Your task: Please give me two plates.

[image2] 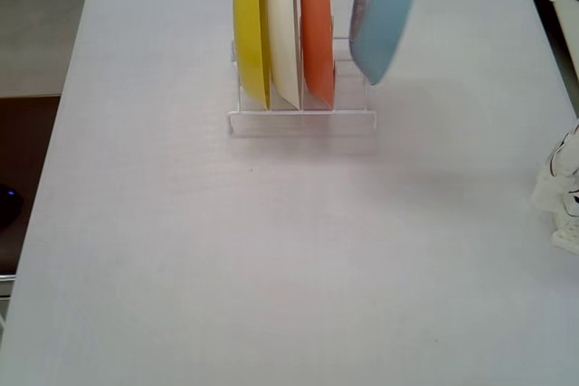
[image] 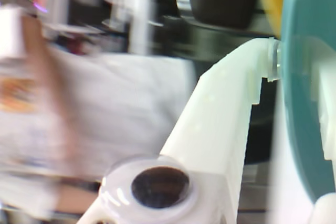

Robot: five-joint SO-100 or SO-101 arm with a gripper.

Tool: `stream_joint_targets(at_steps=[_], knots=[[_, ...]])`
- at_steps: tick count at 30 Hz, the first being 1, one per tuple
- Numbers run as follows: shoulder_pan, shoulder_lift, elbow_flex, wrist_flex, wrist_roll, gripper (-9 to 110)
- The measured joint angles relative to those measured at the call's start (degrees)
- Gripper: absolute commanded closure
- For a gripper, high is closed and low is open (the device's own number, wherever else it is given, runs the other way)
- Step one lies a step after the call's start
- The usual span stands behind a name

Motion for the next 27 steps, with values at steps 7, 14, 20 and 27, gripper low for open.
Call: stream_joint_targets(at_steps=[7, 14, 20, 27], knots=[[-5.01, 9.58, -1.23, 2.55, 9.76, 102], [-13.54, 10.55, -3.96, -4.04, 20.65, 102], [-23.73, 9.49, -2.64, -16.88, 24.96, 102], [-34.1, 6.77, 1.41, -27.69, 26.37, 102]])
